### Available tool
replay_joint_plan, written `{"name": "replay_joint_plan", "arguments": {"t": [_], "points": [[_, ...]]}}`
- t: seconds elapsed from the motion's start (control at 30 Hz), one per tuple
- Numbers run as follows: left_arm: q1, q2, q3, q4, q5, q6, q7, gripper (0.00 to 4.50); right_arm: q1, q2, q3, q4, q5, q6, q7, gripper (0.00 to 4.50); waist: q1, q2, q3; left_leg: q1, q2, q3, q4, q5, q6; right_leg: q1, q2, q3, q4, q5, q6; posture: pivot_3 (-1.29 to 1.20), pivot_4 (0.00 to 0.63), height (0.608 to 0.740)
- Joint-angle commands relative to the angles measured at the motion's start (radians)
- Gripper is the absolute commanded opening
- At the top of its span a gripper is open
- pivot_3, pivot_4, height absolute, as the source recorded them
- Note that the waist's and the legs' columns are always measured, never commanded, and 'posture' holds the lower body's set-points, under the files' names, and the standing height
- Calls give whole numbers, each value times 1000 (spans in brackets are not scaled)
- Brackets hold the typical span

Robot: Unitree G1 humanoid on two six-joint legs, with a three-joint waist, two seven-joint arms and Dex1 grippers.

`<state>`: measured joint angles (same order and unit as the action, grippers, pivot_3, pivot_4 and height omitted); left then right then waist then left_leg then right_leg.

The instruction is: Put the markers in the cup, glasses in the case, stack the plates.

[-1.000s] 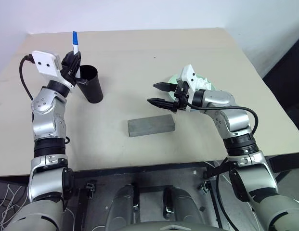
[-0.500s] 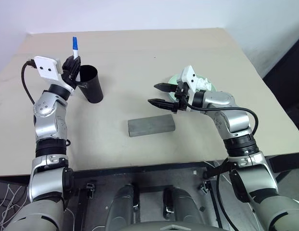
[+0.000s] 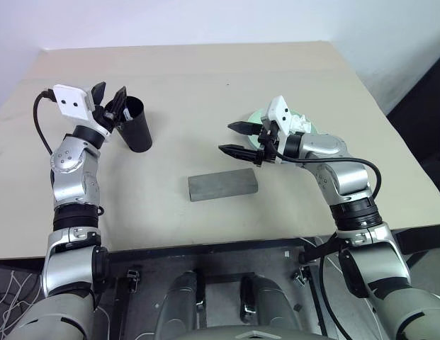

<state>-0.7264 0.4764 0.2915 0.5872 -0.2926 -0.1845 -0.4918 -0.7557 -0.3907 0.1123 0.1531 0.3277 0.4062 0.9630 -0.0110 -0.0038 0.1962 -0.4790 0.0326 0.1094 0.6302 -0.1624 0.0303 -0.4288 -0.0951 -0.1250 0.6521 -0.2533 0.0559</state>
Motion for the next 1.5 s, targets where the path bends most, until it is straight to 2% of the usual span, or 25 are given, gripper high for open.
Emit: {"name": "replay_joint_plan", "arguments": {"t": [0.03, 0.13, 0.23, 0.4, 0.57, 0.7, 0.83, 1.07, 1.2, 1.37, 1.5], "points": [[-35, 10, 6, -20, 3, -25, 5, 3598, -11, -7, -18, -35, 3, -22, -2, 3341, 0, 0, 0, 0, 0, 0, 0, 0, 0, 0, 0, 0, 0, 0, 0, 0, 150, 715], [-32, 10, 10, -31, -1, -21, 11, 4487, -12, -7, -18, -33, 3, -23, -2, 3341, 0, 0, 0, 0, 0, 0, 0, 0, 0, 0, 0, 0, 0, 0, 0, 0, 150, 715], [-13, 14, 10, -69, -5, -6, 11, 4487, -12, -6, -18, -33, 5, -23, -1, 3341, 0, 0, 0, 0, 0, 0, 0, 0, 1, 0, 0, 0, 0, 0, 0, 0, 150, 715], [71, 49, 27, -278, -67, 116, -23, 4487, -12, -8, -23, -37, 17, -12, 7, 3341, -2, 0, 0, 0, 0, 0, 0, 0, 1, 0, 0, 0, 0, 0, 0, 0, 150, 715], [272, 157, 90, -594, -232, 319, -129, 4487, -20, -17, -27, -12, 19, -17, 27, 3341, -9, 0, 0, 1, 0, 0, -1, 0, 0, 0, 0, 2, 0, 0, 0, 0, 150, 715], [423, 202, 162, -753, -363, 432, -189, 4487, -25, -23, -30, 9, 20, -23, 44, 3341, -6, 0, 0, 1, 1, 0, -1, 0, 0, 0, 0, 2, 0, 0, -1, 0, 150, 715], [561, 228, 175, -868, -453, 523, -260, 4487, -8, -44, -43, 21, 29, -19, 69, 3341, -2, 1, 0, 1, 0, -1, -3, -1, -1, -3, -1, 2, -6, 0, -6, 0, 150, 715], [671, 217, 137, -869, -455, 540, -362, 4487, 60, -84, -67, -20, 53, -7, 94, 3341, -1, 1, 0, 0, 0, 4, -20, 0, -1, -7, -2, 3, -20, 5, -9, 0, 150, 715], [684, 191, 129, -810, -393, 458, -396, 4487, 96, -90, -107, -29, 82, 4, 82, 3341, -6, 1, 0, 0, 1, 7, -20, 1, -3, -5, 1, 7, -20, 6, -7, 0, 150, 715], [656, 172, 104, -745, -340, 386, -426, 4500, 114, -104, -125, -49, 110, 49, 87, 4468, -4, 1, 0, 0, 1, 8, -18, 1, -2, -5, 1, 7, -20, 7, -4, 0, 150, 715], [628, 165, 75, -723, -323, 370, -439, 4500, 117, -120, -117, -48, 106, 40, 101, 4468, 0, 1, 0, 0, 1, 9, -18, 0, -2, -7, -1, 7, -20, 6, -6, 0, 150, 715]]}}
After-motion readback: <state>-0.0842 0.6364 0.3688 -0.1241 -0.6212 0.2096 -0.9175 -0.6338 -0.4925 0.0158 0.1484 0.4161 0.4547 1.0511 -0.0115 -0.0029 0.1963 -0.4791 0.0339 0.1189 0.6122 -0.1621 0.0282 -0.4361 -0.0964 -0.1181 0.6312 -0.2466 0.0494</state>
